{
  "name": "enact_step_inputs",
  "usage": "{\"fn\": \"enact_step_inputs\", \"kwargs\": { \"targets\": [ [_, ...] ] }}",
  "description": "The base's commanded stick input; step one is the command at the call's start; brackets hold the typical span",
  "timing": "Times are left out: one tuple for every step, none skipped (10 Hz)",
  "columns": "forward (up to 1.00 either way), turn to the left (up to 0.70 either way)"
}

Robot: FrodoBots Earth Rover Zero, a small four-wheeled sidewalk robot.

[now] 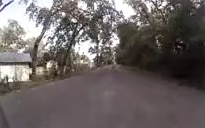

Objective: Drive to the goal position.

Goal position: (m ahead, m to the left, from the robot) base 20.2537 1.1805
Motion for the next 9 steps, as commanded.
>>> {"fn": "enact_step_inputs", "kwargs": {
  "targets": [
    [0.70, 0.00],
    [0.70, 0.00],
    [0.70, 0.00],
    [0.70, 0.00],
    [0.70, 0.00],
    [0.70, 0.00],
    [0.70, 0.00],
    [0.70, 0.00],
    [0.70, 0.00]
  ]
}}
